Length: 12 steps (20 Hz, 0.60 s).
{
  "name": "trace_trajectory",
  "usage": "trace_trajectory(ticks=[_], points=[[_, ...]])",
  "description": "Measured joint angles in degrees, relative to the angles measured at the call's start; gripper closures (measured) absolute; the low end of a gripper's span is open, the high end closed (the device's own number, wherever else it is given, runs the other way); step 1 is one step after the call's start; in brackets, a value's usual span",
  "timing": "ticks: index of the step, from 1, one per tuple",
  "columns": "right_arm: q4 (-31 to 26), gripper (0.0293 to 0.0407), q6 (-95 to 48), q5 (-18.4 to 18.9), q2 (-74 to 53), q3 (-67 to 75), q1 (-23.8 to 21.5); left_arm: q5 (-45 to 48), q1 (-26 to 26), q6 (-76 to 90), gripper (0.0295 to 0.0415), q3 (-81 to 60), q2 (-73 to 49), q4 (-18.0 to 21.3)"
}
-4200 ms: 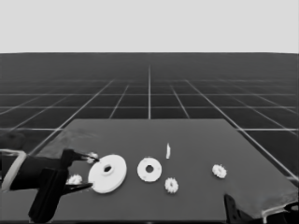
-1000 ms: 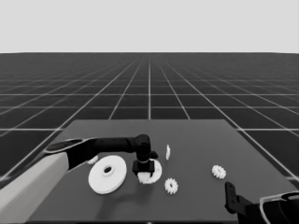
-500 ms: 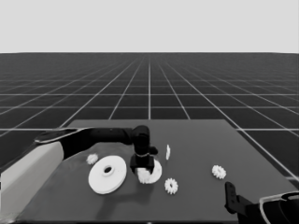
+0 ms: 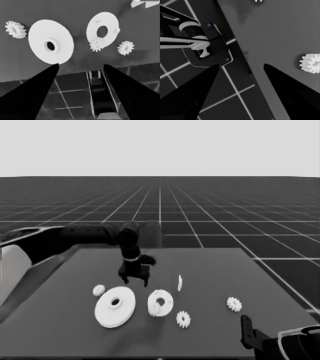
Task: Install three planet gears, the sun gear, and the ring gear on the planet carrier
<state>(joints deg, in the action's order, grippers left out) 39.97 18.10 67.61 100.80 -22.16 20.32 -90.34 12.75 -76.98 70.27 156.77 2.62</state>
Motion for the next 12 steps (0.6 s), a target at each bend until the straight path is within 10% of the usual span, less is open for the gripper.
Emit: trace_trajectory(ticks=[2, 9, 12], points=[[0.0, 0.0315, 0.0, 0.0, 0.0, 0.0, 0.0, -0.9, -0.1, 22.4, 0.0326, 8.8, -20.7, -0.4], [0.0, 0.0315, 0.0, 0.0, 0.0, 0.0, 0.0, -1.1, -0.3, 38.6, 0.0326, 27.1, -20.7, -1.0], [0.0, 0.0315, 0.0, 0.0, 0.0, 0.0, 0.0, 12.6, -17.4, 40.7, 0.0326, 32.3, -18.1, -11.4]])
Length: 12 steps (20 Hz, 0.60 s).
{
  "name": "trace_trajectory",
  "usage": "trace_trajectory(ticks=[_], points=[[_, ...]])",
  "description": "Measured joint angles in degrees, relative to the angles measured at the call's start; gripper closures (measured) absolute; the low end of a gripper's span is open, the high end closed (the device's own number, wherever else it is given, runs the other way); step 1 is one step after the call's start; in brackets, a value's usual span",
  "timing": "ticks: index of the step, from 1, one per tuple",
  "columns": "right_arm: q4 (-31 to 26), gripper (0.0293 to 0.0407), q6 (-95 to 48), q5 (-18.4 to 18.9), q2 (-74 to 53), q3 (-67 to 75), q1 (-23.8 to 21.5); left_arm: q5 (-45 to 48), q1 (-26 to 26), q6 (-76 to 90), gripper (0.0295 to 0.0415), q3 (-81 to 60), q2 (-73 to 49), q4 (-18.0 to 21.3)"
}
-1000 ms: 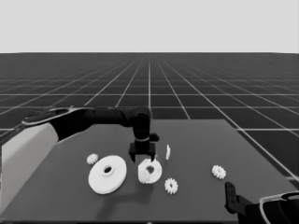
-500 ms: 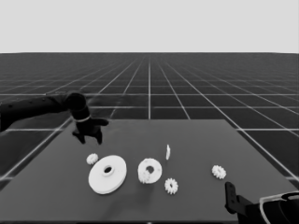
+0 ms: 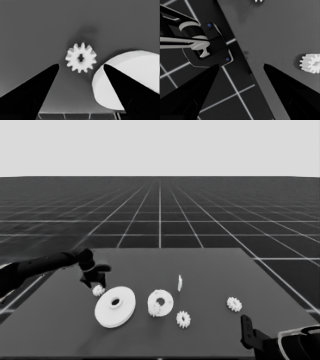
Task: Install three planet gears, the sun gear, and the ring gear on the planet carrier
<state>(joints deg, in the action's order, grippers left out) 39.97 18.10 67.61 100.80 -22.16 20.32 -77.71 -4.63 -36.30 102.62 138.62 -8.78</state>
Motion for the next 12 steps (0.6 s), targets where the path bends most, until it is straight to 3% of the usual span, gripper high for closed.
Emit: trace_trajectory(ticks=[2, 7, 9, 12], points=[[0.0, 0.0315, 0.0, 0.0, 0.0, 0.0, 0.0, 2.5, -2.8, 1.6, 0.0326, 4.1, 2.0, -1.0], [0.0, 0.0315, 0.0, 0.0, 0.0, 0.0, 0.0, 3.7, -3.9, 2.6, 0.0326, 6.4, 3.1, -1.3], [0.0, 0.0315, 0.0, 0.0, 0.0, 0.0, 0.0, 3.8, -3.9, 2.7, 0.0396, 6.5, 3.1, -1.4], [0.0, 0.0315, 0.0, 0.0, 0.0, 0.0, 0.0, 3.8, -3.9, 2.7, 0.0398, 6.6, 3.2, -1.4]])
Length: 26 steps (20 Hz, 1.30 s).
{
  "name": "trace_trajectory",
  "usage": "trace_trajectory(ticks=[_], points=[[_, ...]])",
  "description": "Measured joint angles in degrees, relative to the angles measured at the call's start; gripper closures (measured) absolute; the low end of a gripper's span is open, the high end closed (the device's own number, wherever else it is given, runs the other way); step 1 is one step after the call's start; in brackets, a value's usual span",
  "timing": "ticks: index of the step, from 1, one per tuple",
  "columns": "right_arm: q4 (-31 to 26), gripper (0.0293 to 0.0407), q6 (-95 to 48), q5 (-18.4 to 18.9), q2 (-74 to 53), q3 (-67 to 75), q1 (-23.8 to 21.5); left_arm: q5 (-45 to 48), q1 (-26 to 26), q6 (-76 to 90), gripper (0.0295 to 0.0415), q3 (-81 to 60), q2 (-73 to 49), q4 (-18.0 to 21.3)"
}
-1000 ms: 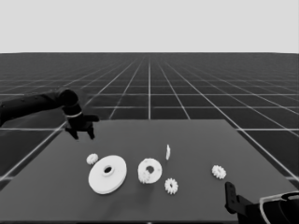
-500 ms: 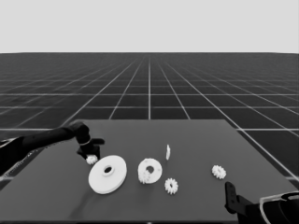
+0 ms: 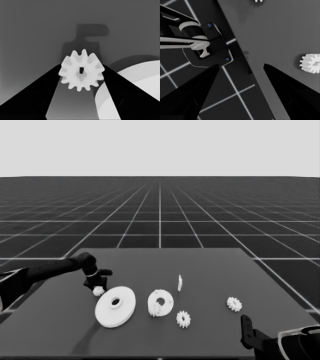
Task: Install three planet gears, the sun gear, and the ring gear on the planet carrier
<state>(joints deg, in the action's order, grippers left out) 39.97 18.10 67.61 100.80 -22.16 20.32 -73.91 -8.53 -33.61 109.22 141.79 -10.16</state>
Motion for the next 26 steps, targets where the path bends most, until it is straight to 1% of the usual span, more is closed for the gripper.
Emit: trace_trajectory(ticks=[5, 6, 7, 8, 9, 11, 15, 16, 17, 18, 19, 21, 25, 26], points=[[0.0, 0.0315, 0.0, 0.0, 0.0, 0.0, 0.0, 0.1, 0.0, 0.0, 0.0398, 0.0, 0.0, 0.0], [0.0, 0.0315, 0.0, 0.0, 0.0, 0.0, 0.0, -7.5, 5.6, -4.6, 0.0398, -11.0, -5.1, 2.9], [0.0, 0.0315, 0.0, 0.0, 0.0, 0.0, 0.0, -11.7, 12.2, -5.6, 0.0398, -14.0, -6.7, 6.3], [0.0, 0.0315, 0.0, 0.0, 0.0, 0.0, 0.0, -14.1, 16.1, -5.4, 0.0398, -13.8, -6.7, 8.6], [0.0, 0.0315, 0.0, 0.0, 0.0, 0.0, 0.0, -15.5, 18.3, -5.1, 0.0398, -13.2, -6.4, 10.0], [0.0, 0.0315, 0.0, 0.0, 0.0, 0.0, 0.0, -16.8, 20.1, -4.6, 0.0398, -12.1, -5.9, 11.2], [0.0, 0.0315, 0.0, 0.0, 0.0, 0.0, 0.0, -17.5, 20.9, -4.3, 0.0398, -11.4, -5.6, 11.7], [0.0, 0.0315, 0.0, 0.0, 0.0, 0.0, 0.0, -17.2, 20.9, -25.4, 0.0398, -22.2, -1.5, 12.1], [0.0, 0.0315, 0.0, 0.0, 0.0, 0.0, 0.0, -16.9, 21.0, -35.6, 0.0398, -23.5, 10.5, 12.4], [0.0, 0.0315, 0.0, 0.0, 0.0, 0.0, 0.0, -16.7, 21.0, -38.4, 0.0398, -18.9, 19.8, 12.5], [0.0, 0.0315, 0.0, 0.0, 0.0, 0.0, 0.0, -16.7, 21.0, -38.5, 0.0398, -14.1, 25.6, 12.5], [0.0, 0.0315, 0.0, 0.0, 0.0, 0.0, 0.0, -16.7, 21.0, -37.4, 0.0398, -7.9, 31.1, 12.5], [0.0, 0.0315, 0.0, 0.0, 0.0, 0.0, 0.0, -16.7, 21.0, -36.4, 0.0398, -4.4, 33.6, 12.4], [0.0, 0.0315, 0.0, 0.0, 0.0, 0.0, 0.0, -14.0, 14.5, -36.5, 0.0398, -4.6, 33.5, 4.8]])
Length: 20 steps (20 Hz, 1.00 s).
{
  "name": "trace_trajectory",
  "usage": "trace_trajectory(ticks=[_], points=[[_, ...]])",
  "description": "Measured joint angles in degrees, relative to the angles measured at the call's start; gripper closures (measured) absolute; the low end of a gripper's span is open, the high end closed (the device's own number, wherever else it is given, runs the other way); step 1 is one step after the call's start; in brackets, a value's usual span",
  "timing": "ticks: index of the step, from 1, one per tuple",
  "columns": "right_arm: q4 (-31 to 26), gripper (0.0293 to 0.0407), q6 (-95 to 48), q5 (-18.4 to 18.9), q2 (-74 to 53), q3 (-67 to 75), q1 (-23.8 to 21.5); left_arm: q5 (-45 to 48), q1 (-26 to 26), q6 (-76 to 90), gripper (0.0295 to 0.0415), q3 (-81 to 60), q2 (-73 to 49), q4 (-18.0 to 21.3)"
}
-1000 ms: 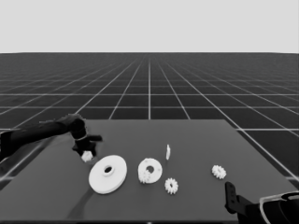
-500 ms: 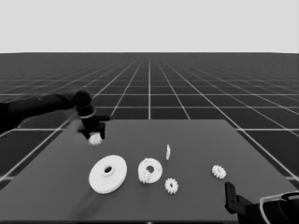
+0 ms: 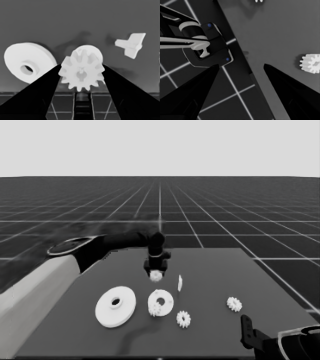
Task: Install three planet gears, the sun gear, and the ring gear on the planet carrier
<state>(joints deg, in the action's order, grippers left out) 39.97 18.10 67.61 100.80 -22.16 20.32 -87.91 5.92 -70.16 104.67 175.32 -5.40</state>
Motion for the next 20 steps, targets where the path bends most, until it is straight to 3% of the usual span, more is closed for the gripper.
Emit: trace_trajectory(ticks=[1, 3, 9, 11, 12, 19, 20], points=[[0.0, 0.0315, 0.0, 0.0, 0.0, 0.0, 0.0, 1.7, -5.9, 1.1, 0.0398, 2.0, 0.6, -4.5], [0.0, 0.0315, 0.0, 0.0, 0.0, 0.0, 0.0, 3.9, -10.9, 3.6, 0.0398, 6.6, 2.1, -8.3], [0.0, 0.0315, 0.0, 0.0, 0.0, 0.0, 0.0, 5.4, -12.8, 5.4, 0.0398, 9.9, 3.3, -9.9], [0.0, 0.0315, 0.0, 0.0, 0.0, 0.0, 0.0, 5.5, -12.9, 5.5, 0.0339, 10.0, 3.3, -10.0], [0.0, 0.0315, 0.0, 0.0, 0.0, 0.0, 0.0, 5.5, -12.9, 5.5, 0.0330, 10.0, 3.3, -10.0], [0.0, 0.0315, 0.0, 0.0, 0.0, 0.0, 0.0, 5.5, -12.9, 5.5, 0.0326, 10.1, 3.3, -10.0], [0.0, 0.0315, 0.0, 0.0, 0.0, 0.0, 0.0, 0.7, -7.5, 0.4, 0.0326, 0.7, 0.1, -4.1]])
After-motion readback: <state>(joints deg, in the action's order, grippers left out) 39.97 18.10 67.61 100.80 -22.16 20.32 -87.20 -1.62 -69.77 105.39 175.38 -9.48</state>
